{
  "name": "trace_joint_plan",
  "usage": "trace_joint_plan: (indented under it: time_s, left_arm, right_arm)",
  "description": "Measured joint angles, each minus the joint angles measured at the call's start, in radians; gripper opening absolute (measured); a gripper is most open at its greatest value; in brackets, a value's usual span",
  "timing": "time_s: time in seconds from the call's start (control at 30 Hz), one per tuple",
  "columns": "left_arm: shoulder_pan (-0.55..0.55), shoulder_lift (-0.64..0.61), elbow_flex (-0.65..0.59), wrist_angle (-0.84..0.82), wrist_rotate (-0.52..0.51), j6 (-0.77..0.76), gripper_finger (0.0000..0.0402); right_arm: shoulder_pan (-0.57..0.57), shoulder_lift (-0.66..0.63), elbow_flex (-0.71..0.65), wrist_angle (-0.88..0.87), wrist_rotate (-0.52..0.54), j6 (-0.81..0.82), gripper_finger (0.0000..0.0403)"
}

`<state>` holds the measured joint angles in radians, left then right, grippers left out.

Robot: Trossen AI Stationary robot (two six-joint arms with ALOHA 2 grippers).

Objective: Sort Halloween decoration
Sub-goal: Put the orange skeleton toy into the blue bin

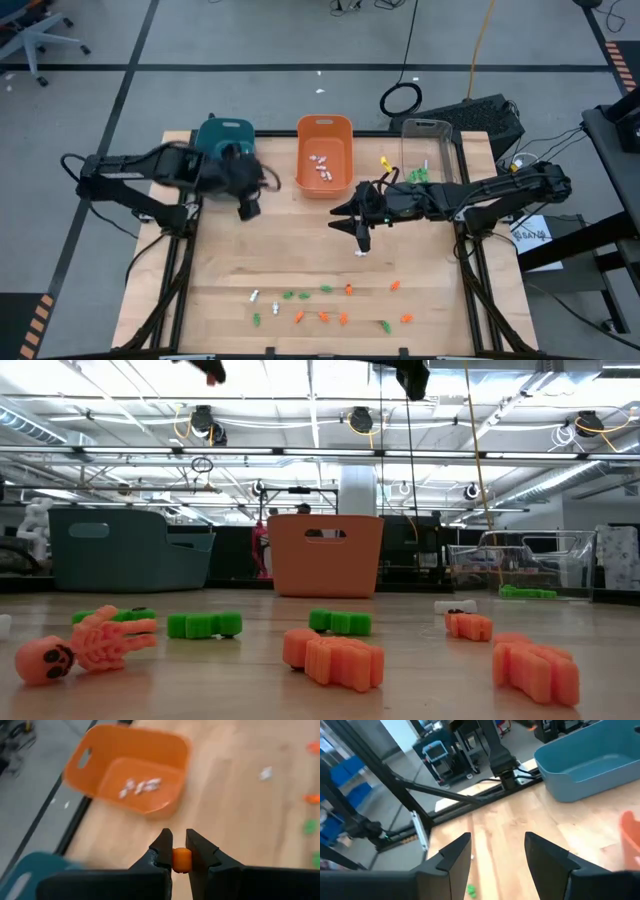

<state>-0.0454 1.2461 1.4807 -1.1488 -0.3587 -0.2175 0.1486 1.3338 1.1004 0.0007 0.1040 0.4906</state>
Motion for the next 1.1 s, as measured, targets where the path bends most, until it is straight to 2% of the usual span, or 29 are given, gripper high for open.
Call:
trace_joint_plan:
  time_s: [0.2,0.47,0.67,0.9,1.1]
  left_arm:
    - [0.28,0.0,0.0,-0.044,0.117,0.163,0.0023]
    - [0.615,0.015,0.0,-0.079,0.209,0.198,0.0023]
    - [0.758,0.079,0.0,-0.162,0.22,0.224,0.0023]
    - [0.839,0.164,0.0,-0.185,0.228,0.202,0.0023]
    - [0.901,0.231,-0.001,-0.228,0.232,0.136,0.0023]
  right_arm:
    - [-0.039,0.0,0.0,-0.045,0.0,-0.075,0.0171]
    - [-0.09,0.0,0.0,-0.051,0.0,-0.137,0.0171]
    - [-0.109,0.0,0.0,-0.142,-0.003,-0.137,0.0171]
    - [-0.116,0.0,0.0,-0.244,-0.003,-0.13,0.0171]
    - [-0.117,0.0,0.0,-0.252,-0.002,0.018,0.0171]
